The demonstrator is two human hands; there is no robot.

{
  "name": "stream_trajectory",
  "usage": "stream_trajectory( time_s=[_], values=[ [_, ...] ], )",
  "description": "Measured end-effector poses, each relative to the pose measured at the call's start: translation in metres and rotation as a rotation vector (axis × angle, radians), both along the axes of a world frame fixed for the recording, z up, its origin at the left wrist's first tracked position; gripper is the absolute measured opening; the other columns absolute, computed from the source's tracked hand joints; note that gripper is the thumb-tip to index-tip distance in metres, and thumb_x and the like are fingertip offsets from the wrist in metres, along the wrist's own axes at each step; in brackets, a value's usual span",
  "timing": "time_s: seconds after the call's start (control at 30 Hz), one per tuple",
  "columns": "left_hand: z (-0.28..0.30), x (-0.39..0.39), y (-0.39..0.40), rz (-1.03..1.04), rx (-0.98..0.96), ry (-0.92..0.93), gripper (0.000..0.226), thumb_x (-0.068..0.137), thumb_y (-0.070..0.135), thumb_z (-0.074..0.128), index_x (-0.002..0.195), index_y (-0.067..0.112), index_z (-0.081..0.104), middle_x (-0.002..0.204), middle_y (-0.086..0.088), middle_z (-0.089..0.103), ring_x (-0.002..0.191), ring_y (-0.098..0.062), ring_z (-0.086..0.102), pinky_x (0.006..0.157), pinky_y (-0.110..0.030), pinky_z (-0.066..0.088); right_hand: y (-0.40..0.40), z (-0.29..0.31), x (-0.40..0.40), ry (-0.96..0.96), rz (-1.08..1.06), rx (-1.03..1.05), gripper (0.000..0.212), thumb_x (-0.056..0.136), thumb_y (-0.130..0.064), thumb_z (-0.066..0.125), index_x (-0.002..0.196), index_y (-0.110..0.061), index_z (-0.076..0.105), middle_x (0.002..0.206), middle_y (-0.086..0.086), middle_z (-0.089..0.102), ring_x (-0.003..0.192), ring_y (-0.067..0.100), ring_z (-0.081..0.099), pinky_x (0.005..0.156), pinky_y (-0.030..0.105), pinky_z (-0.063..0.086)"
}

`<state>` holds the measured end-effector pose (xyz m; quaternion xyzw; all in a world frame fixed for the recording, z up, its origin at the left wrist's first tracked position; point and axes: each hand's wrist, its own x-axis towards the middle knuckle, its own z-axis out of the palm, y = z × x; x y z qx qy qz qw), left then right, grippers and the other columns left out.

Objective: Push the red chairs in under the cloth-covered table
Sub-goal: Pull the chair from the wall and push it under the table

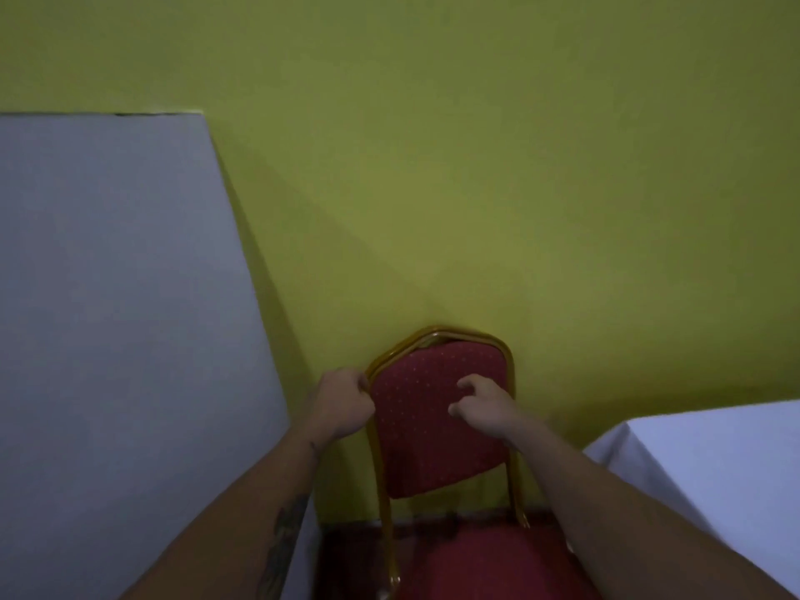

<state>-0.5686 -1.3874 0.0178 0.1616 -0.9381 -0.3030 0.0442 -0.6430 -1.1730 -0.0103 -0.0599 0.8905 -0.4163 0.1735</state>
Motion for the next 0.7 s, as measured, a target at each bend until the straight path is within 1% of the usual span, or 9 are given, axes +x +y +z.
stream_trajectory(
  time_s=[0.1,0.17,0.3,0.37,0.47,0.53,0.6,0.63,0.7],
  values=[
    [-0.009,-0.047,-0.017,0.053,0.022,0.009,0.047,0.066,0.019,0.043,0.103,0.019,0.073,0.112,-0.009,0.071,0.103,-0.032,0.064,0.088,-0.040,0.056,-0.038,-0.005,-0.055,-0.046,-0.036,-0.067,0.050,0.093,-0.018,0.068,0.142,-0.015,0.055,0.137,0.009,0.058,0.107,0.022,0.054,0.088,0.036,0.048],
    [-0.019,-0.073,-0.028,0.067,0.029,-0.004,0.044,0.071,0.017,0.047,0.106,0.019,0.072,0.114,-0.009,0.071,0.105,-0.032,0.064,0.088,-0.039,0.055,-0.065,-0.009,-0.080,-0.156,-0.089,-0.141,0.039,0.093,-0.015,0.067,0.131,-0.018,0.059,0.130,0.007,0.057,0.109,0.023,0.053,0.088,0.043,0.053],
    [-0.053,-0.122,-0.054,0.071,0.103,-0.058,0.053,0.070,0.020,0.050,0.121,0.019,0.066,0.119,-0.007,0.067,0.106,-0.030,0.063,0.089,-0.039,0.056,-0.111,-0.020,-0.126,-0.284,-0.169,-0.178,0.033,0.094,-0.020,0.066,0.125,-0.018,0.056,0.129,0.005,0.055,0.113,0.028,0.053,0.091,0.053,0.051],
    [-0.078,-0.149,-0.069,0.053,0.138,-0.106,0.055,0.072,0.021,0.055,0.127,0.019,0.062,0.124,-0.006,0.063,0.111,-0.029,0.061,0.092,-0.037,0.053,-0.131,-0.027,-0.151,-0.327,-0.226,-0.211,0.039,0.093,-0.022,0.066,0.130,-0.015,0.054,0.137,0.010,0.056,0.124,0.036,0.054,0.096,0.065,0.046],
    [-0.113,-0.181,-0.083,-0.017,0.218,-0.192,0.042,0.069,0.025,0.061,0.111,0.022,0.065,0.111,-0.005,0.068,0.099,-0.026,0.065,0.084,-0.036,0.056,-0.156,-0.050,-0.187,-0.362,-0.363,-0.227,0.078,0.081,-0.035,0.069,0.150,-0.012,0.041,0.150,0.014,0.048,0.132,0.047,0.049,0.096,0.080,0.040],
    [-0.136,-0.194,-0.087,-0.054,0.327,-0.237,0.035,0.072,0.024,0.067,0.106,0.023,0.065,0.104,-0.004,0.070,0.095,-0.024,0.066,0.078,-0.031,0.055,-0.166,-0.078,-0.210,-0.337,-0.435,-0.194,0.108,0.066,-0.053,0.068,0.157,-0.011,0.028,0.155,0.018,0.041,0.134,0.047,0.047,0.099,0.076,0.042],
    [-0.155,-0.202,-0.089,-0.037,0.444,-0.247,0.036,0.075,0.021,0.075,0.110,0.021,0.067,0.105,-0.001,0.072,0.093,-0.020,0.067,0.078,-0.029,0.054,-0.176,-0.080,-0.212,-0.314,-0.500,-0.180,0.124,0.063,-0.067,0.068,0.158,-0.007,0.017,0.159,0.020,0.031,0.139,0.048,0.038,0.104,0.069,0.043],
    [-0.162,-0.205,-0.090,-0.023,0.480,-0.250,0.039,0.075,0.021,0.078,0.112,0.019,0.068,0.106,0.000,0.073,0.093,-0.019,0.068,0.080,-0.031,0.055,-0.180,-0.080,-0.211,-0.297,-0.518,-0.160,0.126,0.066,-0.072,0.068,0.158,-0.004,0.014,0.160,0.020,0.026,0.142,0.049,0.032,0.105,0.065,0.044],
    [-0.174,-0.209,-0.089,0.017,0.497,-0.251,0.040,0.071,0.026,0.081,0.110,0.020,0.070,0.103,0.001,0.075,0.093,-0.019,0.069,0.085,-0.035,0.057,-0.184,-0.084,-0.213,-0.268,-0.554,-0.090,0.116,0.077,-0.069,0.069,0.155,0.000,0.018,0.159,0.023,0.019,0.144,0.051,0.025,0.103,0.052,0.046]
  ],
)
